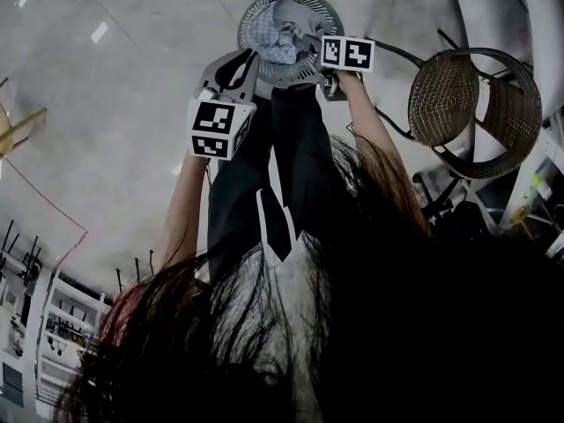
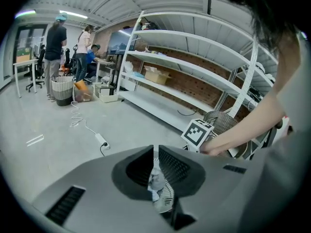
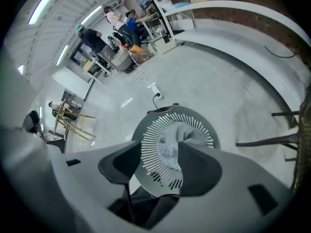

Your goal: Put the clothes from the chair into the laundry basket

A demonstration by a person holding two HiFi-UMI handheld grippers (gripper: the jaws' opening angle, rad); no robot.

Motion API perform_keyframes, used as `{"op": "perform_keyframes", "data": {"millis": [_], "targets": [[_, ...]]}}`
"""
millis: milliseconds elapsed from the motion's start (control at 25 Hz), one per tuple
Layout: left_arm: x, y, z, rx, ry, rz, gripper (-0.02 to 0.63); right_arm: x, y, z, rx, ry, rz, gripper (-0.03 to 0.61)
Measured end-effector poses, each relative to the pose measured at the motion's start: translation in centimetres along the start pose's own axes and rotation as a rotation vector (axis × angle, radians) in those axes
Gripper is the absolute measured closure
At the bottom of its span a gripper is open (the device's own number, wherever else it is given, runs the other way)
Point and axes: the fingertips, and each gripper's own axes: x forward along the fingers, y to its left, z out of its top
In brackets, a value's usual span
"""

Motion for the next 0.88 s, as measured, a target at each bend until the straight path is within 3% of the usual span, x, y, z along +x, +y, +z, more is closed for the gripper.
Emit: {"op": "perform_keyframes", "data": {"millis": [320, 880], "targets": [[0.5, -0.8, 0.4, 0.029, 0.024, -0.023, 0.583, -0.9, 1.0, 0.5, -0.011, -0.03, 0.046, 0.35], [-2.1, -2.0, 4.2, 0.129, -0.006, -0.085, 0.583, -10.2, 7.3, 4.2, 0.025, -0.328, 0.152, 0.351]]}}
